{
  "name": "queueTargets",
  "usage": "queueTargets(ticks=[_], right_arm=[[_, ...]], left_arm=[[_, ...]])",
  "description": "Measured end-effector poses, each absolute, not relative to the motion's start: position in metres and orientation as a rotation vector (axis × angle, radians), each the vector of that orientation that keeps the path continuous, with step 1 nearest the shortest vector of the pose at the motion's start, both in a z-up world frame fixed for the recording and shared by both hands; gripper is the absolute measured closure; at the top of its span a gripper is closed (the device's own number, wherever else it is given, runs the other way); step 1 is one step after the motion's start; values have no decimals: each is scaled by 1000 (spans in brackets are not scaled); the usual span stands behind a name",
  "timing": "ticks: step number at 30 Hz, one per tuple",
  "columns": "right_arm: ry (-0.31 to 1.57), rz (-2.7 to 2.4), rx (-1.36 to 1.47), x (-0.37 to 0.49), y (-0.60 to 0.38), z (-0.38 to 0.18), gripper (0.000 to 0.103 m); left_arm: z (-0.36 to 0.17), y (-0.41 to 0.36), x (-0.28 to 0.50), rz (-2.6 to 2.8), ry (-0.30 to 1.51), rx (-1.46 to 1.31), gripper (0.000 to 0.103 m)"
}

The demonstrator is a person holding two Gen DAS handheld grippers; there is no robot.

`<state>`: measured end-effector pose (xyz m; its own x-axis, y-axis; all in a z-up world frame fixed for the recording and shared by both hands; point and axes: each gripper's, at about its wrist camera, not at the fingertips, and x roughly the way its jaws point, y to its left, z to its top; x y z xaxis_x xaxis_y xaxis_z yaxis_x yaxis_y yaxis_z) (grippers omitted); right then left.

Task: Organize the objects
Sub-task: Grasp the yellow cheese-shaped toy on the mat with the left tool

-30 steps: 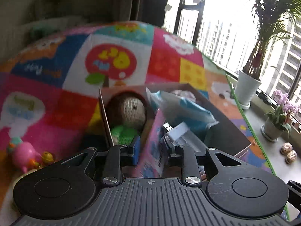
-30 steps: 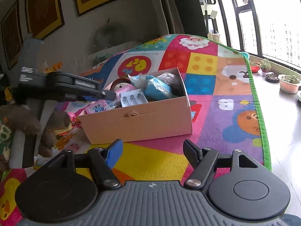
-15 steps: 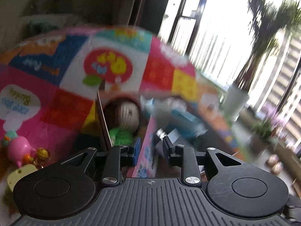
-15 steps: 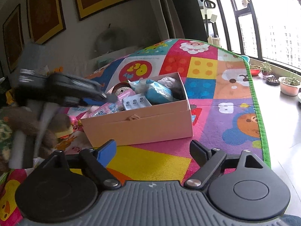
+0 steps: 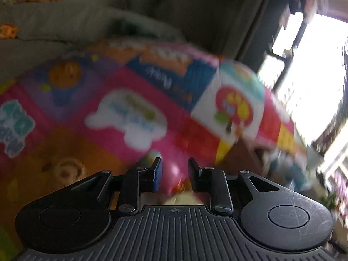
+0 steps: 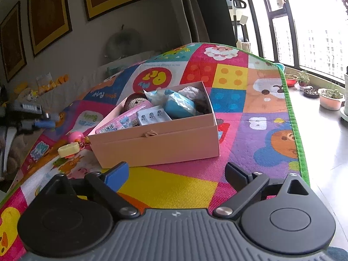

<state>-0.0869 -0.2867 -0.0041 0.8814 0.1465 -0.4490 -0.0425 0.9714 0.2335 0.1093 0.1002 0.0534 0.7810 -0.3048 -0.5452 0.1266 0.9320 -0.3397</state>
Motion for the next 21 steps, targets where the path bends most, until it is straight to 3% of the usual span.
queueTargets(ticks=[7, 12, 15, 16, 21], right_arm=[[503, 94, 213, -84, -286, -5, 6], [513, 97, 207, -83, -284, -5, 6], [515, 96, 207, -83, -283, -5, 5], [514, 96, 206, -83, -283, -5, 5], [508, 101, 208, -84, -284, -5, 3]], left_arm=[[29, 63, 90, -350, 635, 31, 72], [29, 54, 95, -375, 645, 113, 70], [28, 49, 103, -424, 702, 135, 59], [27, 46, 105, -433, 723, 146, 50], [14, 37, 96, -432, 746, 249, 52]])
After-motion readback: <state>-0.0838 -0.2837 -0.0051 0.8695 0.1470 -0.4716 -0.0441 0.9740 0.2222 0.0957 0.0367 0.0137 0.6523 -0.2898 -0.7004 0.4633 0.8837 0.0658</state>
